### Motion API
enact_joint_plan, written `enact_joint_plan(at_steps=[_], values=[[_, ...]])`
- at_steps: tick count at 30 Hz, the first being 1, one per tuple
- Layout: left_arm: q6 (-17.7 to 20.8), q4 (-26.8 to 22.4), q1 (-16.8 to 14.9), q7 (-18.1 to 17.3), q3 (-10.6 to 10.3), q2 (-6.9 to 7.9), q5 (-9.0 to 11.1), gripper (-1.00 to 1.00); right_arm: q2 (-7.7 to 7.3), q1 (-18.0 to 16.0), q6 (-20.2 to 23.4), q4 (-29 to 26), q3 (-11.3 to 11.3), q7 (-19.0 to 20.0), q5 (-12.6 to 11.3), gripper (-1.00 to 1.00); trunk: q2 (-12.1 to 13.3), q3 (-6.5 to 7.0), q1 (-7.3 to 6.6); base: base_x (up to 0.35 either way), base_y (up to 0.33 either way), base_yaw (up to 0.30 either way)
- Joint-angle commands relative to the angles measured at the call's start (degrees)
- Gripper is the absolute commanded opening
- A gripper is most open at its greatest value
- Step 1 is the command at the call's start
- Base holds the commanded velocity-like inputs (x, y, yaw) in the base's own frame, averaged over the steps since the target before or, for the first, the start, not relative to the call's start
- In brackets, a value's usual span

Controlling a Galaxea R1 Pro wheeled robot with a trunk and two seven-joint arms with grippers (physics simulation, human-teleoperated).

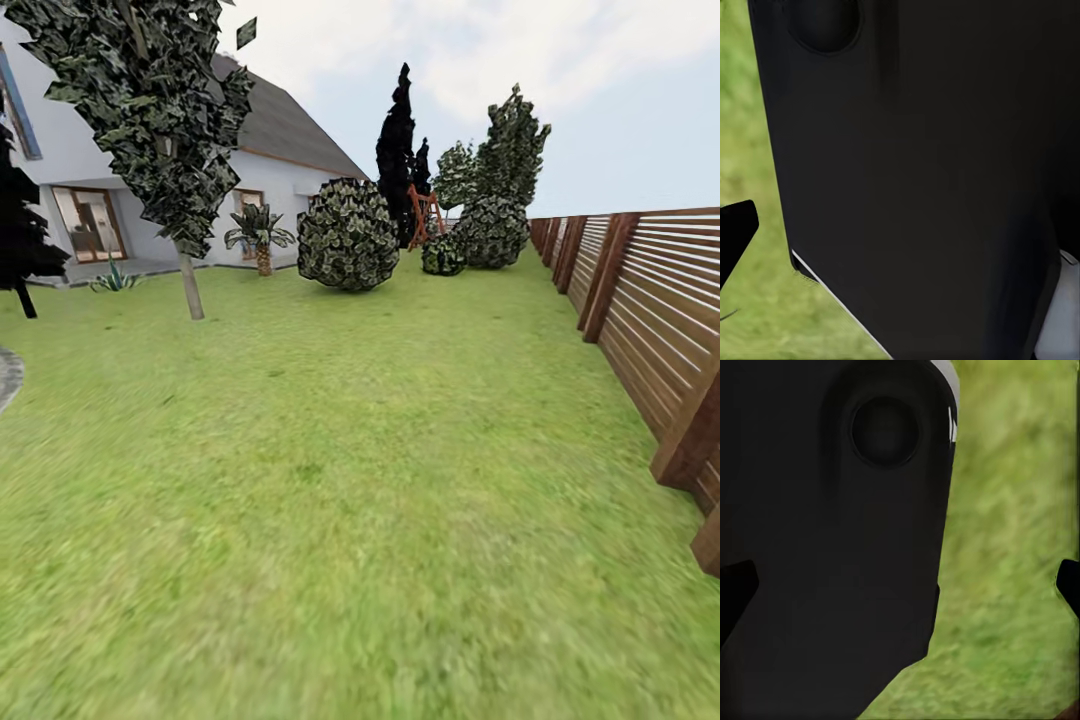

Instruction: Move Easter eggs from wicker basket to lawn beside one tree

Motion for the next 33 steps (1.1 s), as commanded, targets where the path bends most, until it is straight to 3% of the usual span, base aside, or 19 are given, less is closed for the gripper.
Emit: enact_joint_plan(at_steps=[1,19,33], values=[[-0.05,-0.11,0.04,0.07,-0.01,-0.01,-0.04,1.0,-0.01,-0.08,-0.04,0.14,0.03,-0.01,0.43,1.0,-0.02,-0.04,0.03,0.335,0.0,0.252],[-0.05,-0.11,0.04,0.07,-0.01,-0.01,-0.04,1.0,-0.01,-0.08,-0.01,0.14,0.03,0.01,0.45,1.0,-0.02,-0.04,0.03,0.335,0.0,0.257],[-0.05,-0.11,0.06,0.07,-0.01,-0.01,-0.04,1.0,-0.01,-0.08,-0.05,0.14,0.04,0.08,0.53,1.0,-0.02,-0.04,0.03,0.335,0.0,0.027]])
